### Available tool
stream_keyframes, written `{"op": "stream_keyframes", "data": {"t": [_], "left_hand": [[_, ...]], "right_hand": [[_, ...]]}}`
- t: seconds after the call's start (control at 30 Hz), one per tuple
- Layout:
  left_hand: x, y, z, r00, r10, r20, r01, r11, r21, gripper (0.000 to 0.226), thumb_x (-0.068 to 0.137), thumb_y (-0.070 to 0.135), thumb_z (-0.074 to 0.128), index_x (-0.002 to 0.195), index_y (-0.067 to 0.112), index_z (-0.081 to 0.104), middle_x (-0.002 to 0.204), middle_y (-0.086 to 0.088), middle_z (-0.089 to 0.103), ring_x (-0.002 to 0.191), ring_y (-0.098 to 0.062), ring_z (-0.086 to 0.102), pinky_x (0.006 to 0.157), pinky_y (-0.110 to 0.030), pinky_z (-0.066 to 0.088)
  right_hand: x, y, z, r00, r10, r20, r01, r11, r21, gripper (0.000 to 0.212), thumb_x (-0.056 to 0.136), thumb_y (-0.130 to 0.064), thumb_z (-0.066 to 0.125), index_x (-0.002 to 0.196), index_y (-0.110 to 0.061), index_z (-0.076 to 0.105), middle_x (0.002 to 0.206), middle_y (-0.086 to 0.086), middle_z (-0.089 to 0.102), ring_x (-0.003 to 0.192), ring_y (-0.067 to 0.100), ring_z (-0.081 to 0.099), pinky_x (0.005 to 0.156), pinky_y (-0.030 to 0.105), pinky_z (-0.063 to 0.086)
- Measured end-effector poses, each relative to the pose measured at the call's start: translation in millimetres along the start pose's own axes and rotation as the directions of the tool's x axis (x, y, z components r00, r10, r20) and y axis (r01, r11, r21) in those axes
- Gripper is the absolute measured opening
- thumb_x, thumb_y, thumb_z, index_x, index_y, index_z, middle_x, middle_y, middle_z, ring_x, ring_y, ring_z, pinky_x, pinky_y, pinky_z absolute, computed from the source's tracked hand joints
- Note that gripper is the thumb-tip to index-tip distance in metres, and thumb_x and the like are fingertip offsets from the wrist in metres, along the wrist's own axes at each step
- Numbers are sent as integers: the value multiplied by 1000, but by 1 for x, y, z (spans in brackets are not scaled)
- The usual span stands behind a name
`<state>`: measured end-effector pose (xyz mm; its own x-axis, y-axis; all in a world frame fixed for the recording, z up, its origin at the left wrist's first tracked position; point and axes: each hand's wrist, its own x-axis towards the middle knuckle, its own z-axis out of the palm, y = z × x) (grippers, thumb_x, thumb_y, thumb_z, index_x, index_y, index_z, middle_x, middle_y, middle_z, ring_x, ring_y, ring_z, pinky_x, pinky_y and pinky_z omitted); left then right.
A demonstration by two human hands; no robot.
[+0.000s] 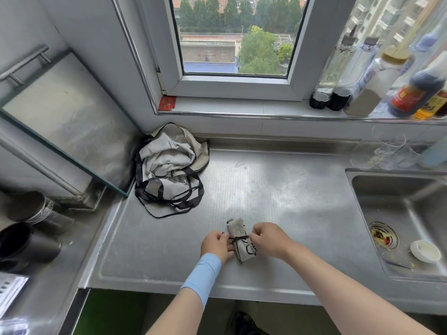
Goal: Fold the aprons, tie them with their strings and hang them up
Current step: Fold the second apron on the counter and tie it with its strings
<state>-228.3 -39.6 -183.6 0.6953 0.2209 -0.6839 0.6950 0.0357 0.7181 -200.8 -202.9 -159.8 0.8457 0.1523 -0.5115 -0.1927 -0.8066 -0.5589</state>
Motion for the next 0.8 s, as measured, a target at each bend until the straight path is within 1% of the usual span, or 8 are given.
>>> {"op": "stream_keyframes", "data": {"t": [0.1, 0.23, 0.33, 0.43, 0.5, 0.6, 0.7, 0.8], "left_hand": [[2, 3, -1, 997, -62, 55, 68, 991, -115, 14, 101, 9, 43, 89, 2, 46, 86, -19, 67, 64, -27, 69, 58, -39, 60], [4, 4, 0, 994, -86, 60, 92, 991, -99, 20, 102, 7, 39, 84, 2, 45, 81, -17, 66, 63, -27, 68, 55, -38, 59], [5, 8, 1, 995, -82, 55, 86, 994, -65, 25, 102, 5, 38, 77, 4, 41, 76, -15, 63, 58, -24, 66, 47, -33, 57], [4, 11, 2, 996, -69, 59, 71, 997, -17, 28, 102, 5, 39, 75, 4, 42, 74, -14, 64, 51, -20, 66, 47, -33, 57], [6, 11, 3, 995, -62, 78, 60, 998, 23, 30, 102, 6, 40, 72, 4, 47, 74, -13, 65, 51, -18, 67, 54, -36, 59], [9, 15, 1, 993, -3, 116, -19, 982, 186, 26, 100, 12, 45, 77, 5, 56, 88, -13, 71, 72, -25, 72, 72, -45, 60], [14, 18, -6, 986, 52, 160, -97, 953, 286, 22, 96, 20, 53, 76, 10, 57, 89, -8, 74, 79, -25, 73, 72, -42, 60], [23, 14, -13, 972, 82, 219, -157, 923, 353, 21, 90, 28, 55, 79, 12, 62, 83, -3, 75, 79, -25, 73, 81, -47, 58]], "right_hand": [[0, 3, 3, 999, 52, -7, -52, 999, 1, 29, 85, -22, 52, 57, -18, 49, 53, -3, 56, 44, 12, 52, 48, 24, 41], [2, 6, 6, 993, 117, 11, -117, 993, 33, 25, 86, -17, 50, 61, -15, 53, 52, 3, 59, 39, 19, 56, 44, 24, 44], [4, 7, 6, 987, 161, -14, -161, 987, 8, 20, 82, -18, 51, 64, -14, 58, 60, 4, 62, 51, 23, 60, 53, 30, 50], [4, 5, 3, 985, 166, -50, -172, 975, -141, 19, 82, -21, 50, 73, -11, 63, 77, 2, 67, 76, 24, 62, 62, 29, 45], [4, 6, 5, 985, 151, -77, -165, 958, -232, 18, 83, -21, 48, 71, -13, 58, 77, 0, 63, 79, 26, 60, 60, 28, 40], [4, 9, 7, 987, 116, -113, -147, 934, -327, 21, 85, -24, 46, 68, -16, 55, 77, -1, 61, 82, 27, 61, 62, 29, 38], [4, 4, 3, 991, 36, -132, -92, 890, -447, 26, 86, -33, 48, 94, -22, 69, 105, 2, 65, 103, 27, 60, 77, 31, 44], [8, -5, -5, 968, -190, -163, 87, 865, -495, 59, 87, -27, 51, 145, -20, 40, 149, 6, 34, 135, 27, 36, 102, 39, 36]]}}
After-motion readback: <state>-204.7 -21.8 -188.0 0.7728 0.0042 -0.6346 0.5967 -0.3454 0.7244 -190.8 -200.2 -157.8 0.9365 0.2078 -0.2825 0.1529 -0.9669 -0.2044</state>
